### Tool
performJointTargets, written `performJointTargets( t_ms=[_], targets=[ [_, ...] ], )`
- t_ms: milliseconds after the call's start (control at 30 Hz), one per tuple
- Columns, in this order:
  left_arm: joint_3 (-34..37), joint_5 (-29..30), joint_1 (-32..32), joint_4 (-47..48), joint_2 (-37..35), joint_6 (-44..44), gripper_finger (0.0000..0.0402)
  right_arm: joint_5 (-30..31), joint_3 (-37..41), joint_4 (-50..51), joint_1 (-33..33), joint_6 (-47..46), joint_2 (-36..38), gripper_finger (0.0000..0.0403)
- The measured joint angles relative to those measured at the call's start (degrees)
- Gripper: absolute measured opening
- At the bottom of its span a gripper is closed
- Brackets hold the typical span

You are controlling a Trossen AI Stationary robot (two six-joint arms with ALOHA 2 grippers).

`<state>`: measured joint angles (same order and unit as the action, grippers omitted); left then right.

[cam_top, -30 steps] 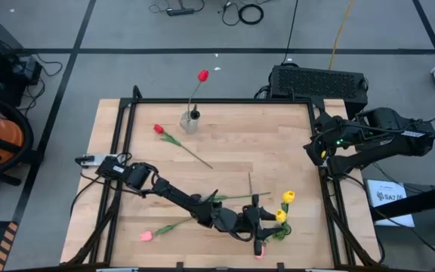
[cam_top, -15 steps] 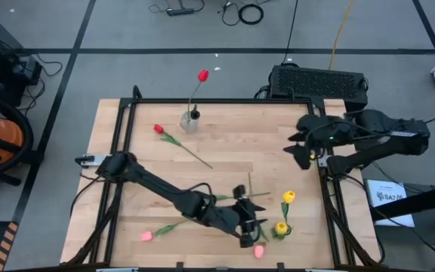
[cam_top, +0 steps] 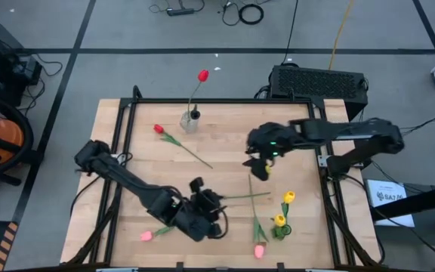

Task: Sort flowers into vase by color
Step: Put the black tulip into the transparent flower vase

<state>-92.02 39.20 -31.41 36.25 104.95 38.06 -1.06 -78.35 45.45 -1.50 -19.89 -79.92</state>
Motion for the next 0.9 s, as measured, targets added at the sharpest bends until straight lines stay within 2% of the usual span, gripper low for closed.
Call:
performJointTargets(
  t_ms=[167,333,433,567,700,900],
  targets=[
    [13.44,0.2,-2.45,-2.15,-8.77,3.59,0.0104,-0.63,-9.86,0.31,1.26,3.38,-10.49,0.0215],
    [26.87,0.0,-4.12,-8.67,-19.55,2.34,0.0068,-0.91,-21.21,3.7,1.6,7.74,-20.72,0.0215],
    [34.24,-1.35,-5.27,-12.64,-26.59,1.91,0.0054,-1.08,-25.45,5.81,1.17,11.25,-25.83,0.0215],
    [43.99,-1.64,-6.6,-18.18,-35.49,1.67,0.0048,-3.75,-27.67,8.27,-0.06,14.5,-31.45,0.0215],
    [51.74,-2.28,-7.38,-22.21,-43.32,1.53,0.0047,-3.85,-27.86,8.2,-1.54,15.93,-35.67,0.0215],
    [57.76,-2.97,-7.37,-22.1,-50.53,1.56,0.0047,-4.71,-27.88,7.06,-3.55,17.38,-40.93,0.0215]
  ],
)
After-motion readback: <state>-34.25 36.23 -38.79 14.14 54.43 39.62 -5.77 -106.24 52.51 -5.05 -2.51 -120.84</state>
